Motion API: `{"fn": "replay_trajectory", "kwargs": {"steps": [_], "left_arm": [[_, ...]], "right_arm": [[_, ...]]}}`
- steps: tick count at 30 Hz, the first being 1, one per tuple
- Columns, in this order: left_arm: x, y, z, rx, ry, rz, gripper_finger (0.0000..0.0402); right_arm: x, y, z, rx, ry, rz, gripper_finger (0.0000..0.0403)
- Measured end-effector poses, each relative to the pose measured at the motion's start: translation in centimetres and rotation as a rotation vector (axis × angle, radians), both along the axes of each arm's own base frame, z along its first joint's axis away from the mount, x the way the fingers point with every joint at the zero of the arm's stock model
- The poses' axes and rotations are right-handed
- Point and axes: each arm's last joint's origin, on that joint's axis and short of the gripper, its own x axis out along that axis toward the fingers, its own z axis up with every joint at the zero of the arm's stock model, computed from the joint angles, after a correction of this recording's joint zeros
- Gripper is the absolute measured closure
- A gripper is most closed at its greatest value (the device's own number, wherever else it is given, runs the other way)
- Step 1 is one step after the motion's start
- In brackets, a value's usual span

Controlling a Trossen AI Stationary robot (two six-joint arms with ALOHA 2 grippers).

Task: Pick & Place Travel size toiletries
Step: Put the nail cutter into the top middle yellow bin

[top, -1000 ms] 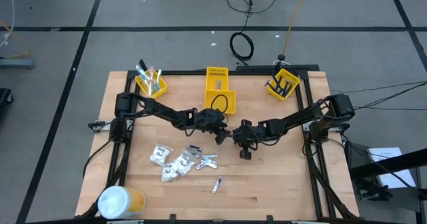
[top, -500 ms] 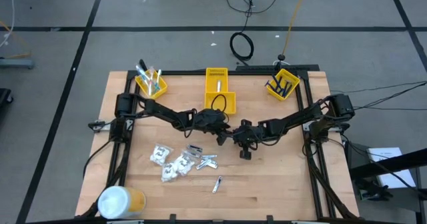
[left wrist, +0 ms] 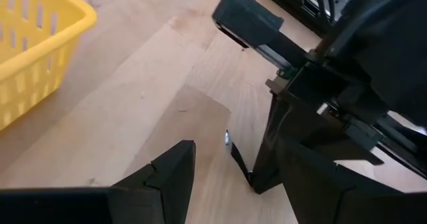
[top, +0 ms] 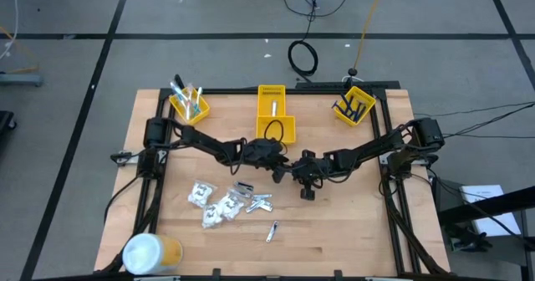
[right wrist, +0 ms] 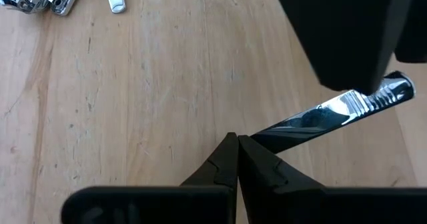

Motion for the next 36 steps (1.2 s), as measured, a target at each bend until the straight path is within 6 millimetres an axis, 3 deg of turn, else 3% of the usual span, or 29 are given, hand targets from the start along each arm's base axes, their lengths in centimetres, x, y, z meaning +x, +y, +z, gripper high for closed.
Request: {"fn": "replay_trajectory", "kwargs": {"steps": [17,30,36], "left_arm": [[0.2,-0.7,0.3,-0.001,-0.036,0.002,0.0193],[0.9,-0.6,-1.6,-0.046,0.005,-0.002,0.0193],[1.2,0.2,-1.3,-0.045,-0.018,0.007,0.0193]], "right_arm": [[0.0,0.0,0.0,0.000,0.000,0.000,0.0403],[0.1,0.0,0.1,0.001,-0.010,0.000,0.0403],[0.1,0.0,0.0,0.001,-0.009,0.000,0.0403]]}}
